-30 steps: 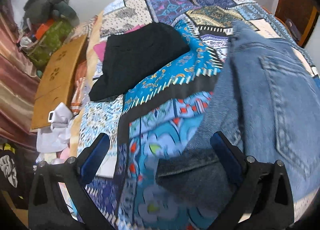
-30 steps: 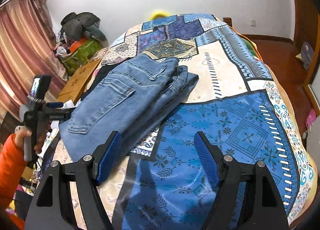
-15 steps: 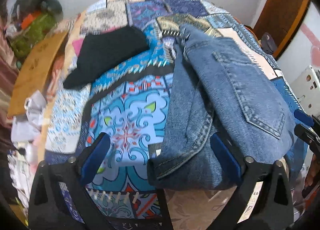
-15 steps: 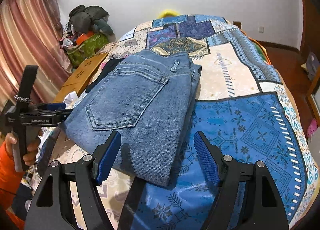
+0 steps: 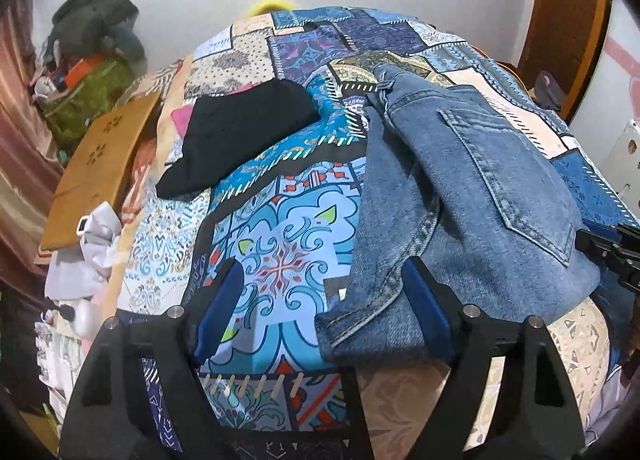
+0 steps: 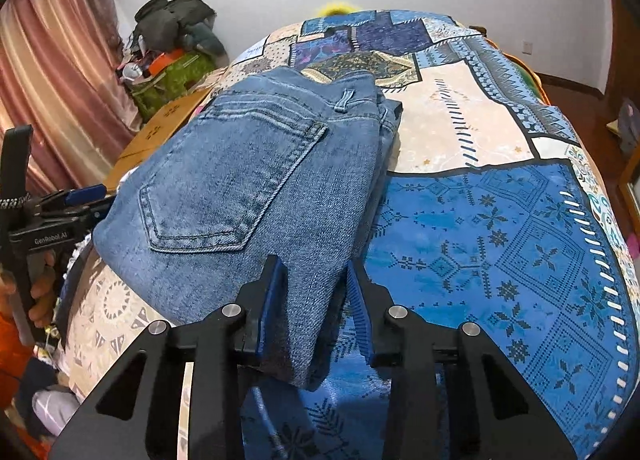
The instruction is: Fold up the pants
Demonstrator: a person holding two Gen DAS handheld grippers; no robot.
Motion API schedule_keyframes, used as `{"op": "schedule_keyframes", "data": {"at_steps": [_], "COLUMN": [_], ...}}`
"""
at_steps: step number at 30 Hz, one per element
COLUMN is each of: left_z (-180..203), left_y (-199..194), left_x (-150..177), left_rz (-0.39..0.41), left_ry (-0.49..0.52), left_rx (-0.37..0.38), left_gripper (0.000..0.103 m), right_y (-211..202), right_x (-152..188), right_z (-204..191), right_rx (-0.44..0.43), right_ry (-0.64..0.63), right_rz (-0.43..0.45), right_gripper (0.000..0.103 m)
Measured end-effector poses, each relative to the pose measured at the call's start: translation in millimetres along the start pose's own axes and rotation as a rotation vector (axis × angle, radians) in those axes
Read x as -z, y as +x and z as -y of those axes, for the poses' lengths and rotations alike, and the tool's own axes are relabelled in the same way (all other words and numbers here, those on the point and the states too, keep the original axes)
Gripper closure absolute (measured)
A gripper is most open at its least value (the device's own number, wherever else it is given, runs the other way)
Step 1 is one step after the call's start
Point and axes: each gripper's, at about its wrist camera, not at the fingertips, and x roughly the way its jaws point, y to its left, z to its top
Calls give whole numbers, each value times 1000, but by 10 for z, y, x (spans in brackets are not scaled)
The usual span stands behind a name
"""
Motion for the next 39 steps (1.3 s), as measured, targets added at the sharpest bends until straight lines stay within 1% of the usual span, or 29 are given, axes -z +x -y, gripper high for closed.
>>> {"op": "schedule_keyframes", "data": {"at_steps": [2, 5, 7, 9, 11, 13, 15, 18, 20, 22, 24, 27, 30, 34, 35, 36, 37, 38, 39], "left_z": [-2, -17, -15, -1, 17, 31, 46, 74, 116, 169, 230, 291, 360, 440, 455, 461, 460, 455, 454], "left_y": [-31, -53, -69, -98, -128, -125, -93, -18, 38, 121, 237, 435, 753, 1155, 1221, 1327, 1370, 1412, 1424], "left_x": [-3, -44, -121, -219, -362, -510, -695, -957, -1125, -1297, -1452, -1611, -1749, -1822, -1821, -1822, -1807, -1801, -1794], "left_rz": [-2, -16, -25, -10, 28, 51, 68, 77, 88, 102, 110, 85, 13, -83, -98, -122, -130, -132, -128], "left_ry": [12, 29, 46, 66, 89, 95, 90, 79, 85, 100, 124, 150, 163, 181, 182, 180, 175, 170, 168], "left_rx": [-1, 17, 27, 16, 0, 1, 30, 63, 79, 81, 66, 69, 106, 142, 146, 157, 168, 184, 200], "left_gripper": [20, 20, 20, 20, 20, 17, 15, 14, 12, 8, 6, 5, 5, 5, 5, 5, 5, 6, 10], "right_y": [-11, -42, -75, -118, -154, -171, -171, -142, -91, -28, 67, 230, 475, 790, 893, 957, 1047, 1106, 1194], "right_x": [-4, -27, -77, -155, -243, -335, -467, -626, -761, -872, -980, -1126, -1283, -1416, -1448, -1472, -1497, -1517, -1525], "right_z": [1, -28, -32, -28, -14, 17, 46, 94, 142, 177, 223, 289, 369, 485, 515, 541, 575, 608, 638], "right_rx": [10, 34, 43, 49, 52, 42, 41, 52, 61, 69, 74, 65, 35, -9, -14, -17, -24, -29, -43], "right_ry": [-10, -33, -46, -52, -56, -53, -57, -58, -56, -58, -65, -67, -46, 3, 22, 34, 52, 64, 79], "right_rz": [-2, -1, -10, -9, 5, 22, 45, 76, 92, 97, 101, 81, 44, -18, -46, -65, -86, -101, -127], "right_gripper": [72, 68, 65, 64, 64, 63, 58, 53, 51, 50, 49, 48, 48, 48, 48, 51, 54, 63, 69]}}
